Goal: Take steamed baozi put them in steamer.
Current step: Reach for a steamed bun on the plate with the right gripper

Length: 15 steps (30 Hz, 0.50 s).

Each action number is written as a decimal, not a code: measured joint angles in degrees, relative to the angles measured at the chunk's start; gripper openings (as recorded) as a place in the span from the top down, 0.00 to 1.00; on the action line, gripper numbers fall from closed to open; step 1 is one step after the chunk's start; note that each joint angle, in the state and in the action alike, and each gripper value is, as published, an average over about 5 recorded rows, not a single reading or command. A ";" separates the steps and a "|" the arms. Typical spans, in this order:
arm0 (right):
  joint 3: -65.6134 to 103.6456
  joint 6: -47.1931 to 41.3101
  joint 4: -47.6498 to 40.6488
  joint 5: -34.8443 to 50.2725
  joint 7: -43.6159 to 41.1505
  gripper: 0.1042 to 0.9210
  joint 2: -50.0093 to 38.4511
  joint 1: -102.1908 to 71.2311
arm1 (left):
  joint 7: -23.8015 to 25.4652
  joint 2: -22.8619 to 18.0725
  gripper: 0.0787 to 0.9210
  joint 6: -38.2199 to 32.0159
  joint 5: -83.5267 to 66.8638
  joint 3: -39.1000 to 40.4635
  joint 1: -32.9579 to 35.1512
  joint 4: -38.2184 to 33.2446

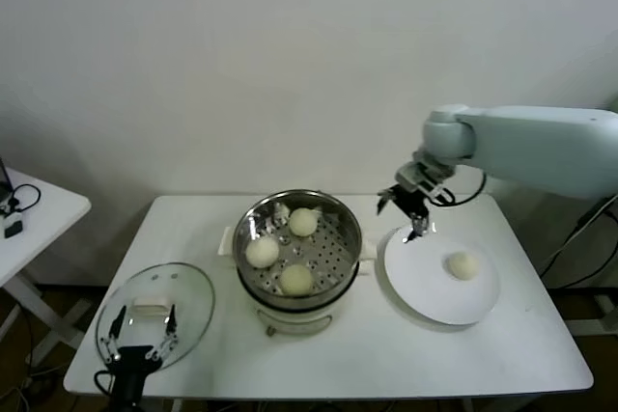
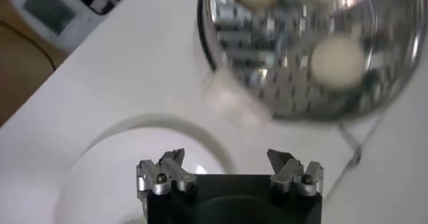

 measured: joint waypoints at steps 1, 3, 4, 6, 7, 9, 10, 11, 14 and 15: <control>-0.18 -0.88 -0.37 -0.10 0.14 0.12 -0.95 -0.48 | 0.00 0.00 0.12 -0.04 0.00 0.02 -0.01 0.07; -0.17 -2.38 -1.27 -0.61 0.34 0.12 -2.72 -1.78 | 0.00 0.00 0.12 -0.09 0.01 0.03 -0.01 0.26; 0.03 -2.98 -1.81 -1.02 0.43 0.12 -3.48 -2.59 | 0.00 0.00 0.12 -0.11 0.04 0.03 0.02 0.34; 0.80 -3.93 -3.08 -2.07 0.52 0.12 -4.73 -4.50 | -0.02 0.00 0.12 -0.17 0.14 0.03 0.14 0.50; 1.37 -4.27 -3.83 -2.71 0.55 0.12 -5.23 -5.57 | -0.04 0.00 0.12 -0.22 0.22 0.01 0.23 0.58; 2.74 -4.69 -5.45 -4.10 0.56 0.12 -5.99 -7.80 | -0.08 0.00 0.12 -0.32 0.38 -0.02 0.43 0.72; 3.55 -4.79 -6.36 -4.88 0.54 0.12 -6.28 -9.01 | -0.11 0.00 0.12 -0.38 0.48 -0.04 0.54 0.77; 4.40 -4.82 -7.29 -5.67 0.48 0.12 -6.51 -10.20 | -0.13 0.00 0.12 -0.44 0.60 -0.06 0.66 0.79; 7.06 -4.50 -10.32 -8.08 0.13 0.12 -6.85 -13.73 | -0.17 0.00 0.12 -0.70 1.05 -0.09 1.09 0.75; 7.90 -4.27 -11.34 -8.84 -0.02 0.12 -6.87 -14.82 | -0.19 0.00 0.12 -0.79 1.21 -0.11 1.25 0.73</control>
